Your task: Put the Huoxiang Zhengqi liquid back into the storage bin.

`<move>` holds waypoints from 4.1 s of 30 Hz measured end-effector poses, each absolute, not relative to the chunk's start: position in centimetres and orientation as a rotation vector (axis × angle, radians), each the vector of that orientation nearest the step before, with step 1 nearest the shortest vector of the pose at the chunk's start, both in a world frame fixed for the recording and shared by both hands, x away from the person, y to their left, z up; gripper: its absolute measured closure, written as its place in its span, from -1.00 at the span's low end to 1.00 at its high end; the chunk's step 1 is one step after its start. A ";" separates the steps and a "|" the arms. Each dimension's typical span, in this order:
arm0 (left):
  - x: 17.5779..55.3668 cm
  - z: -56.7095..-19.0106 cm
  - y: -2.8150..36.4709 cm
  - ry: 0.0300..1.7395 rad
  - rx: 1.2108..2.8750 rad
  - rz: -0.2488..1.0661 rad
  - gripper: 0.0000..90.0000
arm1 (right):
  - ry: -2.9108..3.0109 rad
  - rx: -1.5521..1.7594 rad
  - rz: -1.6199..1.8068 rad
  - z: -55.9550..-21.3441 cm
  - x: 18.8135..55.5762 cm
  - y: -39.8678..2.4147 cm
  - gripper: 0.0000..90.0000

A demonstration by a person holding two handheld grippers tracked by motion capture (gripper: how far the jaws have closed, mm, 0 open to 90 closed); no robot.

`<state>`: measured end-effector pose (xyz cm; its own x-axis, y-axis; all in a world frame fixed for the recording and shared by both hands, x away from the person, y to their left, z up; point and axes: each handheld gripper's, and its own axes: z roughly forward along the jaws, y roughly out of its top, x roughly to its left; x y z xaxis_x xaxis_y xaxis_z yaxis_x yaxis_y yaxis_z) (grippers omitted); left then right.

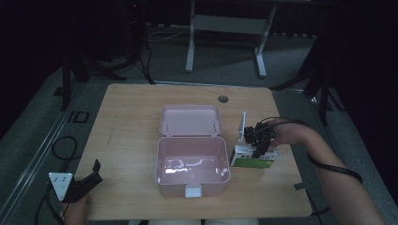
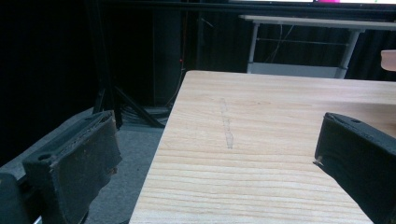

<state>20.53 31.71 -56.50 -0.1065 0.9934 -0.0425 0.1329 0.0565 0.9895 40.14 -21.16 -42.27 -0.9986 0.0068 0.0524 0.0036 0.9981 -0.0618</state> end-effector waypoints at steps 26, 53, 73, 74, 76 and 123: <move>20.6 -56.5 31.7 1.414 1.223 1.178 -0.99 | -3.096 -0.037 0.117 -32.6 35.7 -20.2 0.38; 20.6 -56.5 31.7 1.410 1.226 1.175 -0.99 | -3.090 0.081 0.062 -27.9 33.2 -12.2 0.38; 20.6 -56.5 31.8 1.408 1.229 1.171 -0.99 | -3.078 0.198 0.090 -30.0 33.1 -5.4 0.38; 20.6 -56.5 31.8 1.410 1.229 1.172 -0.99 | -3.080 0.206 0.086 -30.1 33.1 -5.1 0.38; 20.6 -56.5 31.8 1.410 1.231 1.171 -0.99 | -3.075 0.206 0.053 -30.4 33.1 -4.4 0.38; 20.7 -56.4 31.8 1.408 1.244 1.165 -0.99 | -2.960 0.176 0.143 -44.9 33.4 -3.2 0.37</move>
